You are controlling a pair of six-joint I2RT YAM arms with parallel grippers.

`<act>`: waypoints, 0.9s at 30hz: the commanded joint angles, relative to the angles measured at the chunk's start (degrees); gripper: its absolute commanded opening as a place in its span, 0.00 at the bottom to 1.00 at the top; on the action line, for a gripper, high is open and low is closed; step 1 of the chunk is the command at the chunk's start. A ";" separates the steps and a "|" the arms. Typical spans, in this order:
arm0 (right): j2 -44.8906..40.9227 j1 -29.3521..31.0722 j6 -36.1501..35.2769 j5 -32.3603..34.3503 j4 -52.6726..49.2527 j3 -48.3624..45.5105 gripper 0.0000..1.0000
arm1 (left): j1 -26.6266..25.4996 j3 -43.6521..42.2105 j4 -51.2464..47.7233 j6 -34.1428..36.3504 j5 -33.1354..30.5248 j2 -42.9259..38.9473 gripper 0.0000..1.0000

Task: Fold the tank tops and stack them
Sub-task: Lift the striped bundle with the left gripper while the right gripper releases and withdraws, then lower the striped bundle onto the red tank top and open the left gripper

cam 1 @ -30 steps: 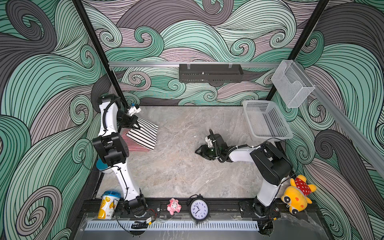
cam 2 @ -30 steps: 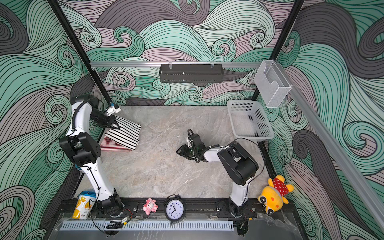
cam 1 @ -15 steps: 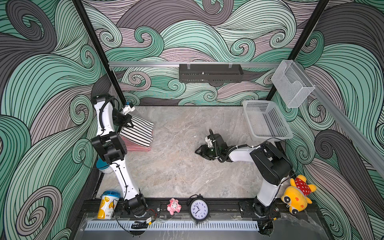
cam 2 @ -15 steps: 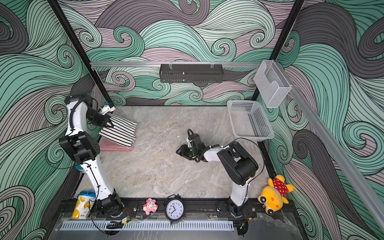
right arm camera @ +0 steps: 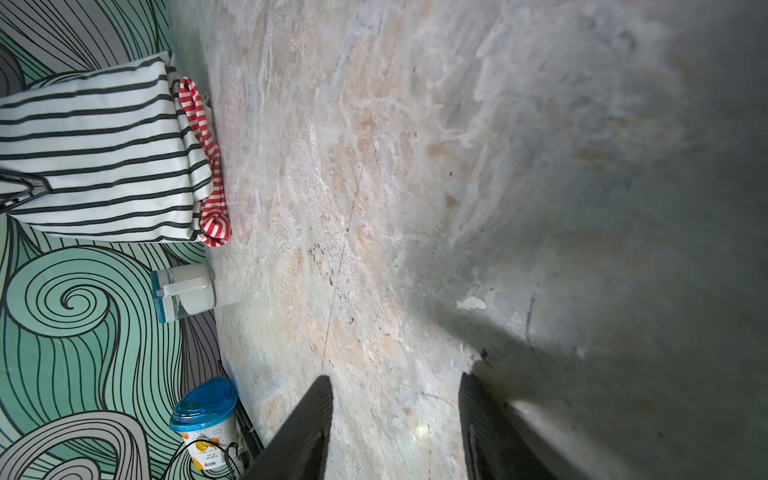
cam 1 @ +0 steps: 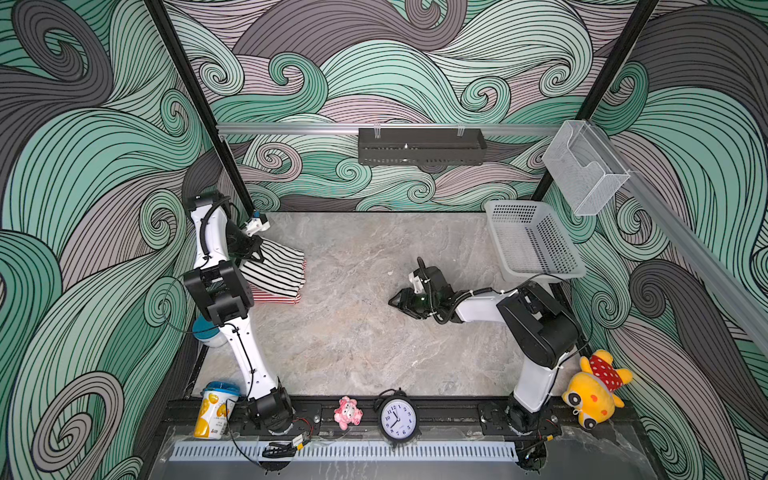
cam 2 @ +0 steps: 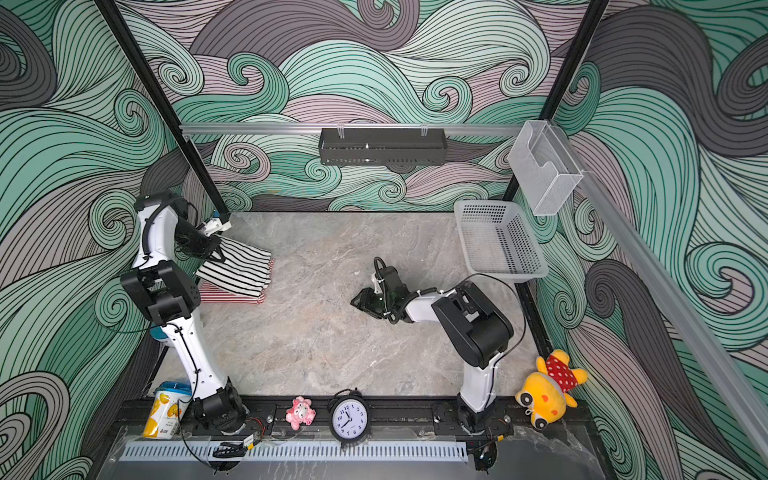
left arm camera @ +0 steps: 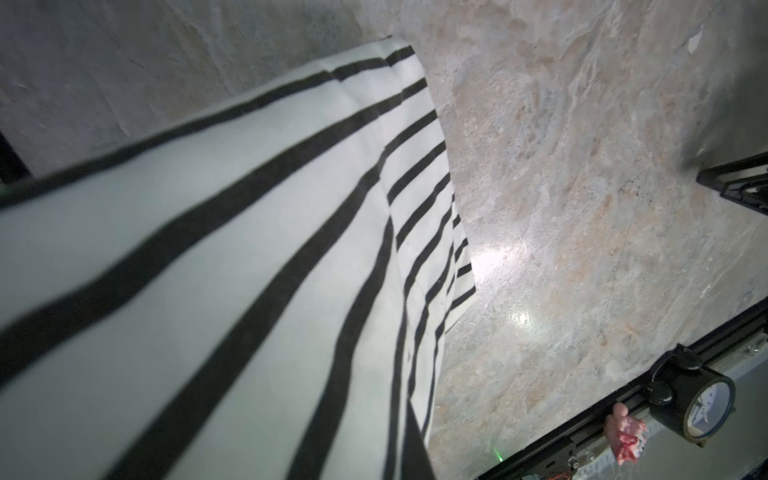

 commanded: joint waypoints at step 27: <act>0.49 0.31 -0.31 -0.31 -2.62 0.31 0.51 | 3.36 -14.23 19.23 -7.31 -13.31 -2.16 0.48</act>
